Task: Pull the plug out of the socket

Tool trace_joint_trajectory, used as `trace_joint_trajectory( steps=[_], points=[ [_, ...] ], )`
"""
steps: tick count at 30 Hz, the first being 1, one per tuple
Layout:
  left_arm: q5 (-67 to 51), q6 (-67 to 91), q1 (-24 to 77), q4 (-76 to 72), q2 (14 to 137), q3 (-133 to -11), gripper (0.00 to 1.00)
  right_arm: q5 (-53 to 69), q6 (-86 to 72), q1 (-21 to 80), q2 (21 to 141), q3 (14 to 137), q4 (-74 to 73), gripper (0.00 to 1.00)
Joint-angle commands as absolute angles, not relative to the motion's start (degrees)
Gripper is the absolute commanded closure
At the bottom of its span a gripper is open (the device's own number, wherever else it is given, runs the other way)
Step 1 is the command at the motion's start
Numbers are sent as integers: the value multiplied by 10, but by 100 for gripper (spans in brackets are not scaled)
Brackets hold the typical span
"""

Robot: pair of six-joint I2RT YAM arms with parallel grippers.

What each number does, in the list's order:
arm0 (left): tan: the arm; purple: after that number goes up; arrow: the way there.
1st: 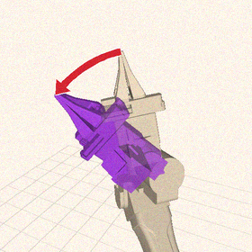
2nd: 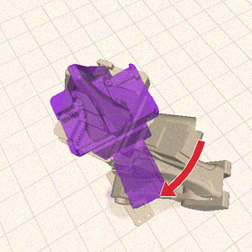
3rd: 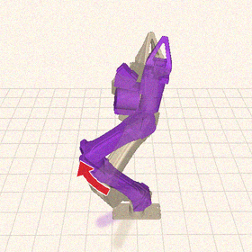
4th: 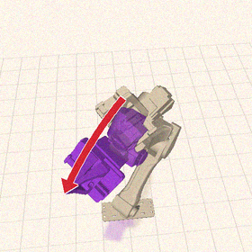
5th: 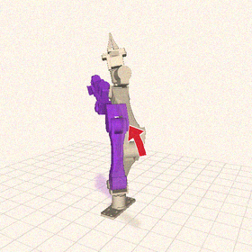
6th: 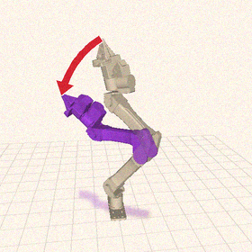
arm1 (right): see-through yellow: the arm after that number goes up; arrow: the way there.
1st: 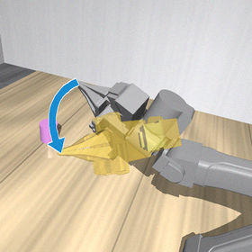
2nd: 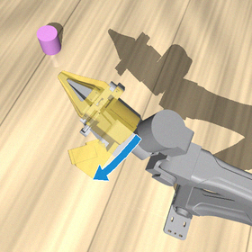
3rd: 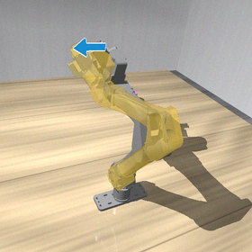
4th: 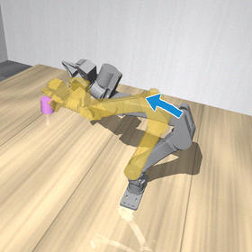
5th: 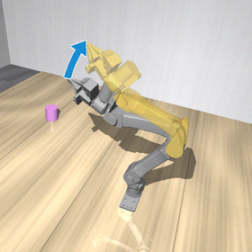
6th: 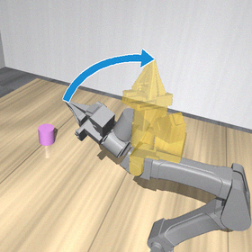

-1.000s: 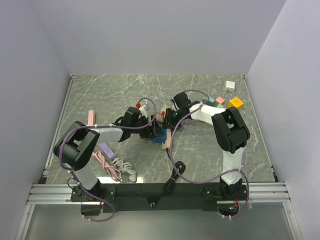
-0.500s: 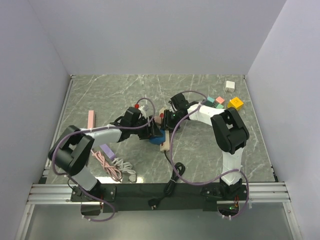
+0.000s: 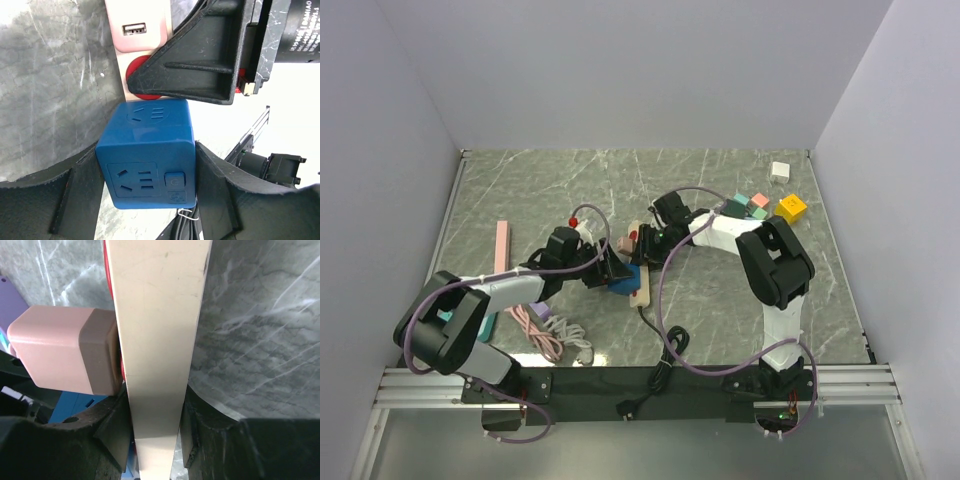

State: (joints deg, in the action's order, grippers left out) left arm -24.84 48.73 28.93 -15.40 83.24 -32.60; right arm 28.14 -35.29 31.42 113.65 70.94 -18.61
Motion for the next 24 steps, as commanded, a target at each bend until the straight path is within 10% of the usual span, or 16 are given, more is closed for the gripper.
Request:
trace_joint_trajectory(
  steps=[1, 10, 24],
  points=[
    [-299, 460, 272, -125, 816, -367, 99, 25, -291, 267, 1172, 669, -294, 100],
    [-220, 377, 272, 106, 792, -519, 99, 1, -294, 266, 1174, 648, -290, 100],
    [-170, 426, 229, 9, 798, -464, 99, 130, -342, 265, 966, 521, -245, 100]
  ],
)
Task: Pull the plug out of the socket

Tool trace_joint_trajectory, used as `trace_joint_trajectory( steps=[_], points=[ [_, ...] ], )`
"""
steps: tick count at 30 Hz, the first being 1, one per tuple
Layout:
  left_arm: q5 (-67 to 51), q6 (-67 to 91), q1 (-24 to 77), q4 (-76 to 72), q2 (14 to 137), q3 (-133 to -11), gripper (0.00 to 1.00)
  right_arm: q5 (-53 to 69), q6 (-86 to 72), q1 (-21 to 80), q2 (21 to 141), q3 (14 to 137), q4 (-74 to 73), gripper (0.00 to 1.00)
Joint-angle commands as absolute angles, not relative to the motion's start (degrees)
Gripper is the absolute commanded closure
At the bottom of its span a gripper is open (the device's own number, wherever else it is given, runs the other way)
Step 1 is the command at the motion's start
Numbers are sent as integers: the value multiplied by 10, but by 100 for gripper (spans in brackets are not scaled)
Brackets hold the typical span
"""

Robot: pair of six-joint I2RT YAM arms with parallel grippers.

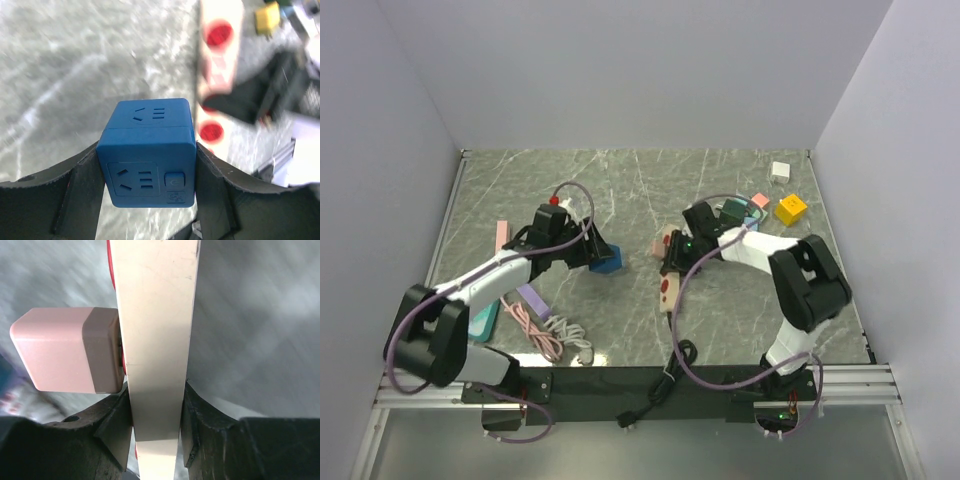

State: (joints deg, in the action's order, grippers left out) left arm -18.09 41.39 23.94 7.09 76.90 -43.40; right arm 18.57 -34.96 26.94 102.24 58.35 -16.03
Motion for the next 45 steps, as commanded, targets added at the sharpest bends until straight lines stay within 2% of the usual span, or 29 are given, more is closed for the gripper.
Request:
trace_joint_trajectory(
  steps=[1, 9, 18, 19, 24, 25, 26, 27, 28, 34, 36, 37, 40, 45],
  points=[
    [-177, 429, 229, 4, 815, -474, 100, 128, -353, 261, 942, 510, -251, 100],
    [-284, 511, 250, -141, 1064, -619, 99, 83, -433, 251, 717, 456, -316, 100],
    [-317, 601, 330, -195, 1272, -816, 99, 67, -433, 234, 642, 447, -347, 100],
    [-319, 624, 335, -214, 1297, -833, 96, 69, -433, 233, 639, 446, -347, 100],
    [-323, 681, 339, -257, 1341, -859, 49, 71, -432, 228, 627, 442, -342, 100],
    [-319, 686, 338, -257, 1338, -858, 24, 71, -430, 226, 626, 444, -342, 100],
    [-316, 684, 338, -256, 1333, -856, 11, 70, -425, 227, 627, 446, -342, 100],
    [-306, 675, 338, -253, 1325, -850, 3, 69, -423, 226, 628, 446, -344, 100],
    [-299, 670, 337, -248, 1310, -847, 1, 69, -421, 225, 628, 446, -344, 100],
    [-278, 656, 309, -250, 1223, -788, 1, 70, -409, 220, 643, 452, -337, 100],
    [-262, 615, 302, -214, 1192, -770, 1, 69, -404, 220, 650, 455, -336, 100],
    [-229, 595, 299, -131, 1163, -772, 1, 67, -400, 221, 656, 457, -336, 100],
    [-194, 537, 295, -48, 1114, -757, 1, 74, -382, 220, 671, 462, -325, 100],
    [-216, 510, 294, -59, 1030, -658, 1, 144, -345, 221, 716, 466, -282, 100]
  ],
)
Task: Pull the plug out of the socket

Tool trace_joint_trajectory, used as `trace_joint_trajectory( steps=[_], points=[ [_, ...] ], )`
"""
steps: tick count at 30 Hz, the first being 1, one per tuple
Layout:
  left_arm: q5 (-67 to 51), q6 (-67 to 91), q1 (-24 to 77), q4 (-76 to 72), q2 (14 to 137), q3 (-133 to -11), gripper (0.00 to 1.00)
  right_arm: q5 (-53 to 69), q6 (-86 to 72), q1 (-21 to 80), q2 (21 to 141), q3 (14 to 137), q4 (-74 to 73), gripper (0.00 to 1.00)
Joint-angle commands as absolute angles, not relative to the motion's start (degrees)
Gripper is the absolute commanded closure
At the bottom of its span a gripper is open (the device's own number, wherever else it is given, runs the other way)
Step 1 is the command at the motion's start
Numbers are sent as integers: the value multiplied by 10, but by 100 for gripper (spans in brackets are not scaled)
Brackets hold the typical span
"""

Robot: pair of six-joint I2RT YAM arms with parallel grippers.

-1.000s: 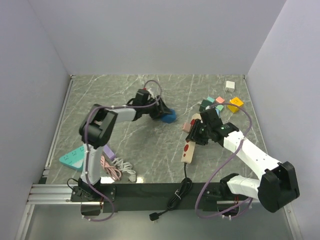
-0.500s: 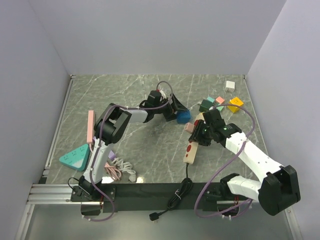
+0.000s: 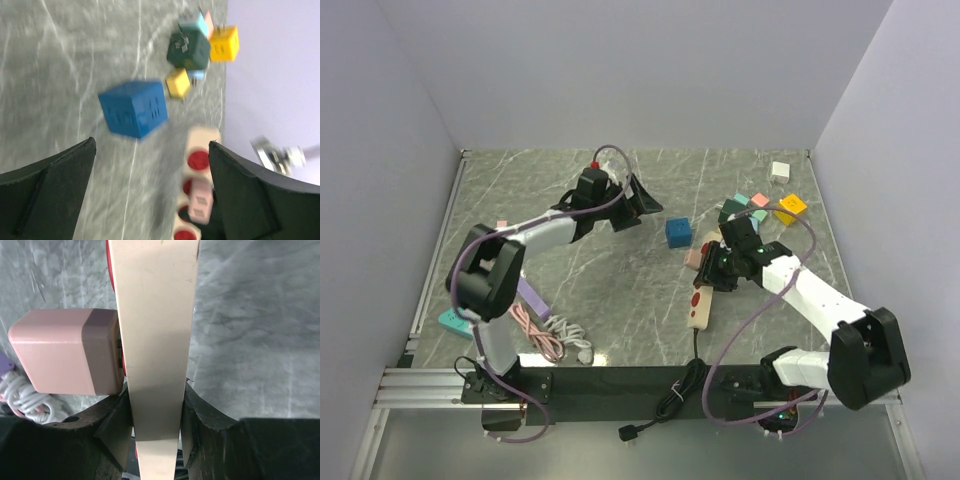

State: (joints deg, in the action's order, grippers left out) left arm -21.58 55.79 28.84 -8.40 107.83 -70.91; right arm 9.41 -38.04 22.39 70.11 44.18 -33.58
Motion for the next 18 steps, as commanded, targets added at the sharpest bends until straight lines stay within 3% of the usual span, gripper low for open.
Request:
trace_joint_trajectory(
  steps=[1, 6, 18],
  points=[
    [-233, 508, 294, -73, 1020, -641, 1, 155, -334, 222, 733, 471, -277, 100],
    [-320, 501, 306, -124, 971, -566, 1, 213, -308, 240, 793, 497, -254, 100],
    [-259, 526, 360, -124, 952, -536, 1, 218, -333, 301, 873, 543, -231, 100]
  ],
)
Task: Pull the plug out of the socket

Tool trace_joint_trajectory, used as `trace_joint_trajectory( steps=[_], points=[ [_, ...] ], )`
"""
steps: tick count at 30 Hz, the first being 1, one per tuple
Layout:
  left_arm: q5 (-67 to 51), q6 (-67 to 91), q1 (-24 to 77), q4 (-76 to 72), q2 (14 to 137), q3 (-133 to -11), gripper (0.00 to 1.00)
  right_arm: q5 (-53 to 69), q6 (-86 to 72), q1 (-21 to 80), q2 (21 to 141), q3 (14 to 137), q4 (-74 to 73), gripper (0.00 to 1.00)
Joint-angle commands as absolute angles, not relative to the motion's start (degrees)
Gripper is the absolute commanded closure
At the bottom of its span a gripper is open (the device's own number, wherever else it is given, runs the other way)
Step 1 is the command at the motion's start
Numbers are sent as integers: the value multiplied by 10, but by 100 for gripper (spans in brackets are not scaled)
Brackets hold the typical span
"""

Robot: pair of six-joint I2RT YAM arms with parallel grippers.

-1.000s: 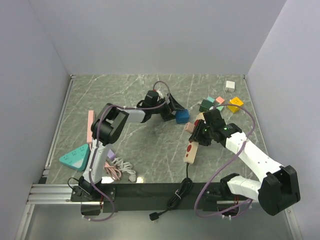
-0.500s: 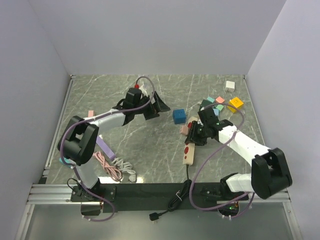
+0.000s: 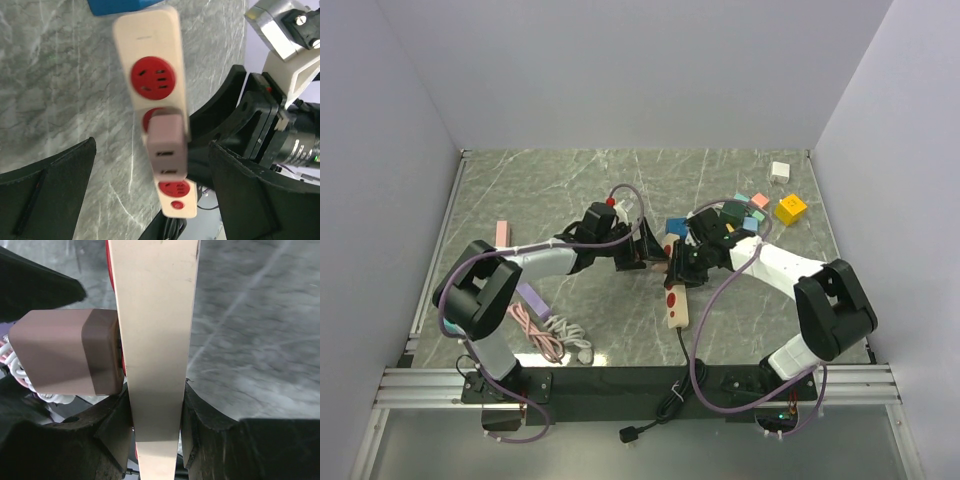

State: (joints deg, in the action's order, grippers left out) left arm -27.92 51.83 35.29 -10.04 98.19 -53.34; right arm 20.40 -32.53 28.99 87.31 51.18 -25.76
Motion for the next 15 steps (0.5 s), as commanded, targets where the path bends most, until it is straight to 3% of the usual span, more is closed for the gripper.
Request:
trace_joint_trajectory(
  steps=[1, 3, 5, 11, 14, 15],
  points=[
    [-246, 528, 364, -120, 952, -535, 1, 216, -335, 304, 876, 548, -232, 100],
    [-234, 529, 368, -106, 955, -544, 1, 211, -338, 311, 881, 553, -233, 100],
    [-220, 526, 378, -75, 963, -561, 7, 211, -340, 314, 882, 556, -232, 100],
    [-200, 534, 403, -56, 985, -581, 59, 208, -347, 325, 885, 562, -227, 100],
    [-201, 543, 406, -61, 991, -584, 71, 205, -345, 335, 889, 567, -229, 100],
    [-206, 543, 408, -59, 997, -587, 80, 203, -346, 337, 891, 568, -229, 100]
  ],
)
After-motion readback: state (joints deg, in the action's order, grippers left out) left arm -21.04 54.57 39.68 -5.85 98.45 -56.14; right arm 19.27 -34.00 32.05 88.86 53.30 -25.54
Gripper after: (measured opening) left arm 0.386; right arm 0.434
